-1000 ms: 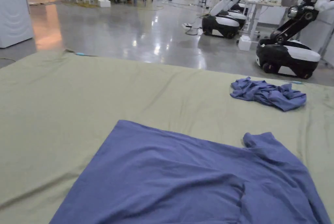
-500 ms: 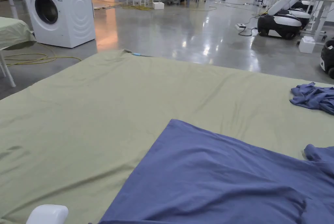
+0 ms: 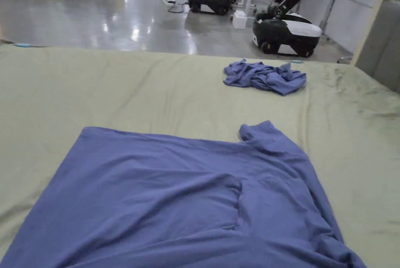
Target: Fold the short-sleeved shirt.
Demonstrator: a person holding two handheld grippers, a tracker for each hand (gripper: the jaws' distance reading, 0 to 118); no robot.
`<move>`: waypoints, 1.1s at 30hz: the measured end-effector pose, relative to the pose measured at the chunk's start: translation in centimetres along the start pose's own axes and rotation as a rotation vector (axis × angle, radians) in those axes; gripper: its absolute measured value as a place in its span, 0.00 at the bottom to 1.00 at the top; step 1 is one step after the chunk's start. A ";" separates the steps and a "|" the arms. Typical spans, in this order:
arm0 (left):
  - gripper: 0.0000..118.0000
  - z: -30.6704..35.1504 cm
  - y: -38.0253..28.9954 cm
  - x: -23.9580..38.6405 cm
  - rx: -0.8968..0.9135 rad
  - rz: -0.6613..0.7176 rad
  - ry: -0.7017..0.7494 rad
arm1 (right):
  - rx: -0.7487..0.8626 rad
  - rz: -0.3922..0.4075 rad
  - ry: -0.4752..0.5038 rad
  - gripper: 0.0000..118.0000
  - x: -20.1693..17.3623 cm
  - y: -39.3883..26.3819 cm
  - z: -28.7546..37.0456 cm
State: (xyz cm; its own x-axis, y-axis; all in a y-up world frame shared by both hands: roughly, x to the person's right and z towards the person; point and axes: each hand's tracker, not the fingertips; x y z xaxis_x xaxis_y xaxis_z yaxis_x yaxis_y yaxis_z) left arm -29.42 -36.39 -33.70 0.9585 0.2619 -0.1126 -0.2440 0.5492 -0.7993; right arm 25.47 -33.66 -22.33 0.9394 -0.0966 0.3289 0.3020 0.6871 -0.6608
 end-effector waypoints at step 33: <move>0.02 -4.5 16.0 6.9 0.165 -0.211 0.015 | 0.075 0.088 -0.030 0.06 1.3 14.0 -8.7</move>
State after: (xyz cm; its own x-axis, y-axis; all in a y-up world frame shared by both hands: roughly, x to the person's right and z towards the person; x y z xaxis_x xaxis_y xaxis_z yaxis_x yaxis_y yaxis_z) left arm -26.03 -29.34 -49.92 0.9925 0.1167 0.0361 -0.0584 0.7126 -0.6991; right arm 32.35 -30.42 -37.06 0.9562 -0.0126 0.2925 0.2043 0.7443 -0.6358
